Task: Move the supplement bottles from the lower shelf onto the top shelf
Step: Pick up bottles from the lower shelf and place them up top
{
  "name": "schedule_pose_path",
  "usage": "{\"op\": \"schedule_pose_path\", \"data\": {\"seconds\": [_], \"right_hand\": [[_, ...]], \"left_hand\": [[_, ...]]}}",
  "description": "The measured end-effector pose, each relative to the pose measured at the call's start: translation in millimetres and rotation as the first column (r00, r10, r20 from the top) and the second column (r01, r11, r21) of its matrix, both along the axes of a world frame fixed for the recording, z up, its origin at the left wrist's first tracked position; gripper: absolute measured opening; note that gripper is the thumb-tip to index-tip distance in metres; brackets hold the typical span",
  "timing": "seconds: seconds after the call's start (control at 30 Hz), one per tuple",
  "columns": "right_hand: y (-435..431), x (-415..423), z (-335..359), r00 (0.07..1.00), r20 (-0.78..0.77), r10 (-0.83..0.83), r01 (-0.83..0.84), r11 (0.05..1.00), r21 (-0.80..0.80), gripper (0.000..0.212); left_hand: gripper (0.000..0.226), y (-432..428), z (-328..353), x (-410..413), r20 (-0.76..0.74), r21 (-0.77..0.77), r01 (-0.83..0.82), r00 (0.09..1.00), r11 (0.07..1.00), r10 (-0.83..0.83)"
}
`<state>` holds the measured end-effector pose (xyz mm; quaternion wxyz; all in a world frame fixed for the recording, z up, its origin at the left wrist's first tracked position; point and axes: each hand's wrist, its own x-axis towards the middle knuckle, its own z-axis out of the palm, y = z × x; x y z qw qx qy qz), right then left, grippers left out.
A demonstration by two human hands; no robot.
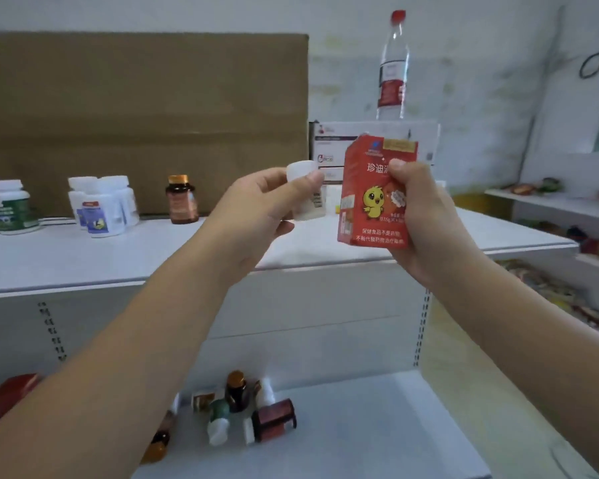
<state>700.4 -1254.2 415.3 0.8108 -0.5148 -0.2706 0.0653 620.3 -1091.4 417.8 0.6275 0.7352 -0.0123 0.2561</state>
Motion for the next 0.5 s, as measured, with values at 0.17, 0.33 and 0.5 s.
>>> {"op": "schedule_pose_path", "data": {"seconds": [0.17, 0.33, 0.5], "right_hand": [[-28.4, 88.0, 24.9, 0.993, 0.115, 0.0, 0.021, 0.984, -0.179, 0.018], [-42.5, 157.4, 27.9, 0.985, 0.136, 0.106, -0.058, 0.946, -0.319, 0.017], [-41.6, 196.7, 16.3, 0.985, 0.139, 0.105, -0.041, 0.915, -0.401, 0.014]], "left_hand": [[0.022, -13.7, 25.8, 79.8, -0.088, 0.167, -0.066, 0.993, 0.984, 0.082], [0.021, -21.4, 48.3, 142.2, -0.12, 0.68, -0.112, 0.958, 0.725, 0.261], [0.017, -13.8, 53.7, 199.7, -0.111, 0.904, -0.046, 0.935, 0.425, 0.336]]}}
